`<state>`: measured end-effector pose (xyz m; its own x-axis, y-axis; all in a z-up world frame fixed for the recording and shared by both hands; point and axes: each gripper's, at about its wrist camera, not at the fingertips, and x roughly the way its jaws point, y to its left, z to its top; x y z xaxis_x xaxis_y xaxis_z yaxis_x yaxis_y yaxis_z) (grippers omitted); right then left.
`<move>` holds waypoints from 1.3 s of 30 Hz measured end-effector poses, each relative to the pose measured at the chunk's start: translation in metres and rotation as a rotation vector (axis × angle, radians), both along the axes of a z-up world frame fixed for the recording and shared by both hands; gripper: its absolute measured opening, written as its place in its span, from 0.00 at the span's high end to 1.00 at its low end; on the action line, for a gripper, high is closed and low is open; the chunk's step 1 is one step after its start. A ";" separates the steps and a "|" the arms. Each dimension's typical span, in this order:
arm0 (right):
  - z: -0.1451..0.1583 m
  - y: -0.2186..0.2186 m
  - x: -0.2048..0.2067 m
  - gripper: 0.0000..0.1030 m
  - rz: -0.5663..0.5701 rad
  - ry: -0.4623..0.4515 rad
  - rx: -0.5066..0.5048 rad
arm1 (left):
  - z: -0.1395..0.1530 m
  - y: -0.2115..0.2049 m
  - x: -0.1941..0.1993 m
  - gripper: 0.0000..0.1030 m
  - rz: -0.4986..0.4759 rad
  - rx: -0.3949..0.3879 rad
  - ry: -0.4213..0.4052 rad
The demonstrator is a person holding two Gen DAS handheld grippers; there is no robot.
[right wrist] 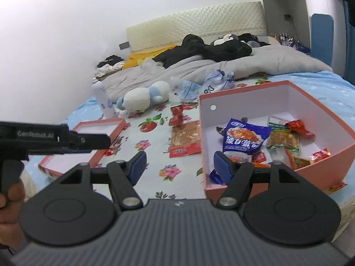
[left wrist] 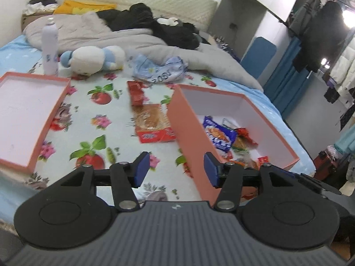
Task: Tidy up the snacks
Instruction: 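Withdraw both grippers from the box toward the remaining snacks, then grasp the red-brown snack bag with the left gripper while the right grasps the clear meat-strip packet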
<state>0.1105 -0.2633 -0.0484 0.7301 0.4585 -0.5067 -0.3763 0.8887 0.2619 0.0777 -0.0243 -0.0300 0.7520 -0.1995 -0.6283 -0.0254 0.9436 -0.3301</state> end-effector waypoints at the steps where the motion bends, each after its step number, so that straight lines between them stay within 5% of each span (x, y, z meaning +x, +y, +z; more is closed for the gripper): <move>1: 0.000 0.001 0.000 0.33 0.001 0.008 0.003 | 0.000 0.004 -0.002 0.28 0.020 0.007 0.000; 26: -0.005 0.067 -0.033 0.33 0.109 0.001 -0.074 | -0.023 0.074 -0.020 0.21 0.072 -0.051 -0.015; 31: -0.019 0.090 -0.001 0.33 0.137 0.005 -0.124 | -0.042 0.097 0.029 0.21 0.093 -0.090 0.022; 34: -0.028 0.104 0.026 0.14 0.132 0.011 -0.126 | -0.051 0.112 0.072 0.21 0.086 -0.137 0.028; 39: -0.048 0.132 0.080 0.15 0.123 0.024 -0.151 | -0.065 0.130 0.162 0.22 0.056 -0.129 0.058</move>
